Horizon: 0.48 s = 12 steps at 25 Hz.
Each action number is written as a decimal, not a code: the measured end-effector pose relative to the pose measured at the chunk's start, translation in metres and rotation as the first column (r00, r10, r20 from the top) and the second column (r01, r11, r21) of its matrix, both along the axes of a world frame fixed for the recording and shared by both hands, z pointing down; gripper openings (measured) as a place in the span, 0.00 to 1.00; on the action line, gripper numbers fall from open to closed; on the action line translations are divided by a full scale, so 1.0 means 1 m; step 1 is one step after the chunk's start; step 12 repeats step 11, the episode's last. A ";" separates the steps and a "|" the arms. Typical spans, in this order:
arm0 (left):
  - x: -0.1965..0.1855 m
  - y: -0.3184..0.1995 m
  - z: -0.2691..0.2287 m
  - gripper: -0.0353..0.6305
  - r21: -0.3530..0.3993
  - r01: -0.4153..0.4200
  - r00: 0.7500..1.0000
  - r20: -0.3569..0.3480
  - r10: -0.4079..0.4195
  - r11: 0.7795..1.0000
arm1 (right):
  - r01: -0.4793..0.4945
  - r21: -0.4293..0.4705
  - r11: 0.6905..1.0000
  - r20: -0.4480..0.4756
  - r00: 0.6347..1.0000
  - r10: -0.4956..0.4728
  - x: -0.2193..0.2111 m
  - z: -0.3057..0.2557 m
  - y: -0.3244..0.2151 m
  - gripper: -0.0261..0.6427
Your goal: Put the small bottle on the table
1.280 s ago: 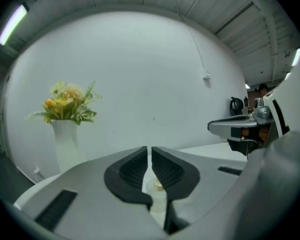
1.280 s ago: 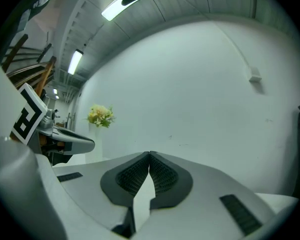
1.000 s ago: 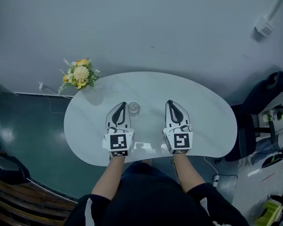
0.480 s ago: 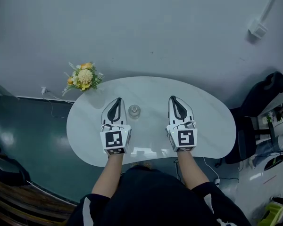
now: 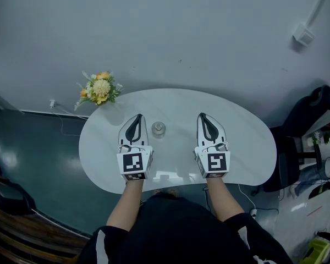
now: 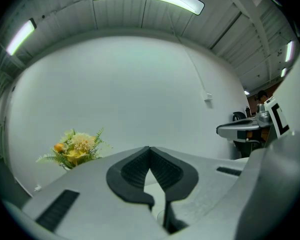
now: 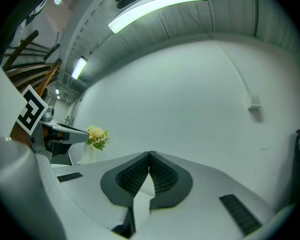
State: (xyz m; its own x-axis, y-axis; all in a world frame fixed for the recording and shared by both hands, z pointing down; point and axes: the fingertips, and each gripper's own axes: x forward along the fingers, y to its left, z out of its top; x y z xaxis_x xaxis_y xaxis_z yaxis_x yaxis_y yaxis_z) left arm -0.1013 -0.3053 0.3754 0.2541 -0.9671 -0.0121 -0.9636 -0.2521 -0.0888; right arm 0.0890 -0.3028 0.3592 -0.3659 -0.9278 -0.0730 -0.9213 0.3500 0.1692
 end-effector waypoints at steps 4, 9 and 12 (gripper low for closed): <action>0.001 0.001 0.002 0.06 -0.005 -0.004 1.000 0.004 0.004 1.000 | 0.019 -0.018 1.000 -0.030 0.999 -0.020 -0.001 0.011 0.003 0.07; 0.004 0.001 0.007 0.06 -0.011 -0.013 1.000 0.015 0.013 1.000 | 0.012 -0.052 0.999 -0.038 0.999 -0.014 -0.002 0.015 0.003 0.07; 0.004 0.002 0.010 0.06 -0.013 -0.016 1.000 0.016 0.017 1.000 | -0.002 -0.033 0.999 -0.025 1.000 0.001 -0.001 0.012 0.002 0.07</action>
